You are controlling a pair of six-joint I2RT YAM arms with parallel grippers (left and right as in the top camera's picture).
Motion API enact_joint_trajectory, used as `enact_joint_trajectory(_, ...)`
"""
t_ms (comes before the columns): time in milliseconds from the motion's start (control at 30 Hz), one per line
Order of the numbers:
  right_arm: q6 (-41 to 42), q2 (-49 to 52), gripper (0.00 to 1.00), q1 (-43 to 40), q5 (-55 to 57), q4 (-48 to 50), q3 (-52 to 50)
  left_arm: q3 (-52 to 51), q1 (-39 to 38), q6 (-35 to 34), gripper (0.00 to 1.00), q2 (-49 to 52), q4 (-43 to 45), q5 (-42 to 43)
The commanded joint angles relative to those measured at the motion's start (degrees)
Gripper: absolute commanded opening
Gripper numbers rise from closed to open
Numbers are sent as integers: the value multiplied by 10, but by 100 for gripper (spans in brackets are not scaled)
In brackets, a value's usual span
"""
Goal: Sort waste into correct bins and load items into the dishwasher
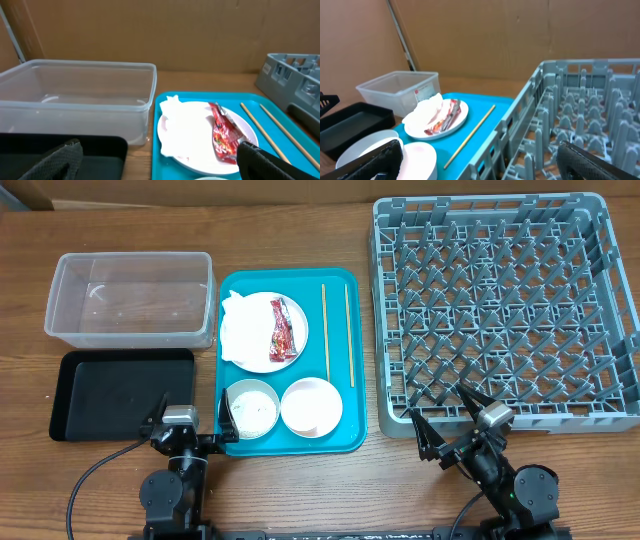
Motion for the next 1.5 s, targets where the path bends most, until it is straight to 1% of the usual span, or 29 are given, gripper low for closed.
enact_joint_trajectory(0, 0, -6, 100, 5, -2, 11, -6, -2, 3, 9, 100, -6, 26, 6)
enact_joint_trajectory(100, 0, -6, 100, 5, -3, 3, -6, -2, 3, 8, 100, -6, -1, 17)
enact_joint_trajectory(200, 0, -6, 100, 5, -5, -4, -6, -2, 3, -2, 100, -6, -1, 71)
enact_joint_trajectory(267, 0, -6, 100, 5, -5, -4, -6, -2, 3, -33, 100, -6, 6, 99)
enact_joint_trajectory(300, 0, -6, 100, 5, -5, 4, -6, -2, 3, -68, 100, -6, 21, 126)
enact_joint_trajectory(400, 45, -6, 100, 5, -19, 35, 5, 4, 3, -104, 100, -6, 59, 174)
enact_joint_trajectory(467, 67, -5, 100, 5, -20, 34, 26, 26, 3, -130, 100, -6, 61, 198)
enact_joint_trajectory(533, 83, -3, 100, 5, -30, 17, 61, 62, 3, -141, 100, -1, 38, 219)
enact_joint_trajectory(633, 93, 20, 100, 5, -44, -50, 138, 142, 3, -141, 100, 32, -32, 232)
enact_joint_trajectory(767, 93, 102, 100, 5, -44, -206, 284, 282, 3, -132, 100, 127, -143, 242)
enact_joint_trajectory(900, 90, 242, 100, 5, -43, -361, 467, 453, 3, -65, 100, 256, -250, 283)
enact_joint_trajectory(933, 89, 276, 100, 5, -43, -395, 510, 495, 3, -58, 100, 287, -278, 286)
enact_joint_trajectory(1033, 86, 397, 100, 5, -43, -515, 659, 629, 3, -50, 100, 385, -389, 287)
enact_joint_trajectory(1133, 87, 489, 100, 5, -43, -596, 768, 752, 2, -17, 100, 478, -516, 285)
enact_joint_trajectory(1200, 91, 534, 100, 5, -44, -628, 816, 810, 2, 1, 100, 527, -580, 286)
enact_joint_trajectory(1267, 91, 572, 100, 5, -58, -648, 845, 840, 2, 3, 100, 563, -617, 286)
enact_joint_trajectory(1367, 91, 607, 100, 5, -94, -655, 849, 844, 2, -38, 100, 600, -649, 312)
enact_joint_trajectory(1467, 90, 635, 100, 5, -103, -657, 849, 844, 2, -41, 100, 634, -676, 317)
